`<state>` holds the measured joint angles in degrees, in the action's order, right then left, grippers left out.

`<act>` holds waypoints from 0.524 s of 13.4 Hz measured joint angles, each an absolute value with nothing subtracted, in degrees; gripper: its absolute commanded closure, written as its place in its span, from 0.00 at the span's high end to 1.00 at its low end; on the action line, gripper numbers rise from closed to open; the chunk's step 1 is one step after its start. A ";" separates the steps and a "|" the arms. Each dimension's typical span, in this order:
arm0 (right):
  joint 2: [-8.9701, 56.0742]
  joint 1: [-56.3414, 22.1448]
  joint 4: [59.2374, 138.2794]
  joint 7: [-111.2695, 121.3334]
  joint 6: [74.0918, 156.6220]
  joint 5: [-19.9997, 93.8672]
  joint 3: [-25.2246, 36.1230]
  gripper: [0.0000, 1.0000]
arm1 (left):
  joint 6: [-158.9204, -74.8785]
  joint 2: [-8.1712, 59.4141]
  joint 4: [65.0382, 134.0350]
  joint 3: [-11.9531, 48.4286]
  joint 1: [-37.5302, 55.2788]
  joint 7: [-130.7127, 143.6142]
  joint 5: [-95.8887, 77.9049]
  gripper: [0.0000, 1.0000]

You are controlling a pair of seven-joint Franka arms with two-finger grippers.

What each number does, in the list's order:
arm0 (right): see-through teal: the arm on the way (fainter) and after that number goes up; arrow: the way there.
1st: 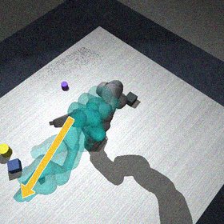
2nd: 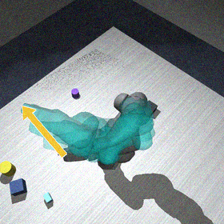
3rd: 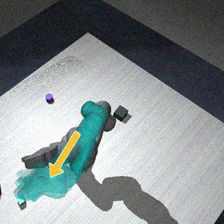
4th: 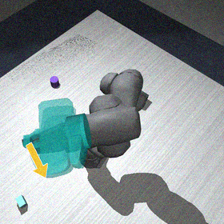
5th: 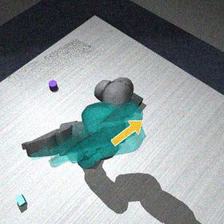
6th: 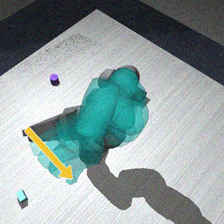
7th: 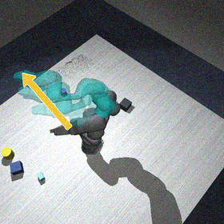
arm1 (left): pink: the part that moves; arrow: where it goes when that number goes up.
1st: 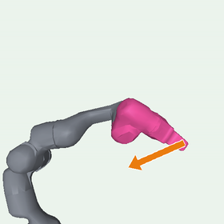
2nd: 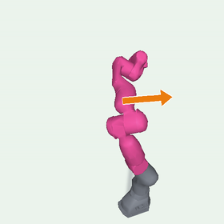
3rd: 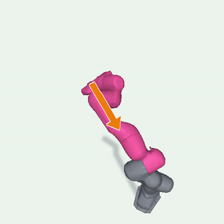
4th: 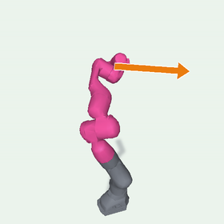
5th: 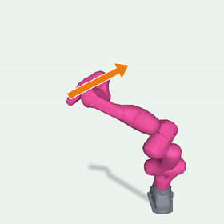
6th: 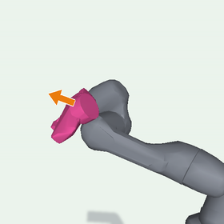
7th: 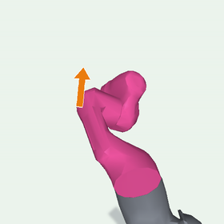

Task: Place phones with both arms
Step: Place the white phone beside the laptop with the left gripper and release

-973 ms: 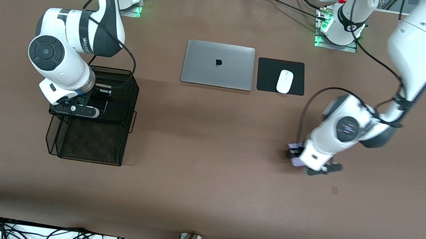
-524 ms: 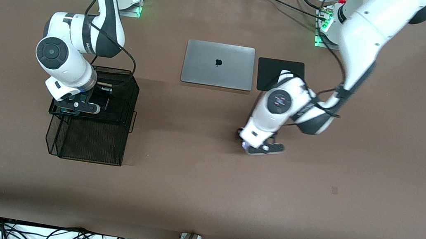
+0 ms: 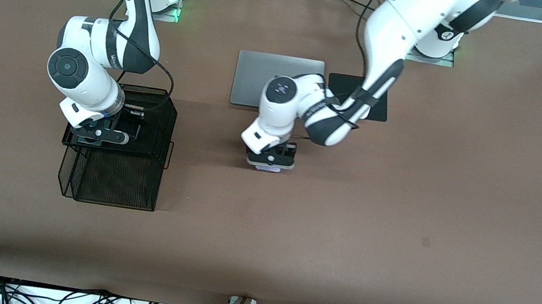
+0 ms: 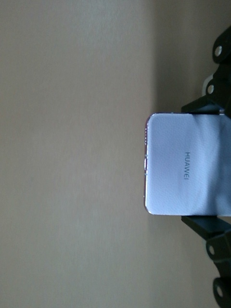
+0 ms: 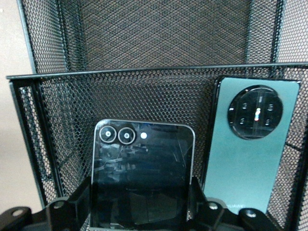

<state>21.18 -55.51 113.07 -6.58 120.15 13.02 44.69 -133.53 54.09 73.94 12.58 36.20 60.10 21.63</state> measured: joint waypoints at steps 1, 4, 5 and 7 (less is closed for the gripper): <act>21.22 -55.52 113.09 -6.59 120.33 13.20 44.69 1.00 | -133.29 56.03 71.30 11.17 38.23 60.72 21.63 0.01; 21.19 -55.54 113.03 -6.60 120.79 13.22 44.70 1.00 | -132.97 59.94 66.82 10.21 40.14 61.38 21.63 0.08; 21.18 -55.53 112.87 -6.60 120.85 13.22 44.70 1.00 | -132.86 60.40 66.31 10.09 40.16 61.51 21.63 0.35; 21.15 -55.53 111.90 -6.62 120.85 13.22 44.74 1.00 | -132.62 60.63 65.78 9.85 40.22 61.70 21.63 1.00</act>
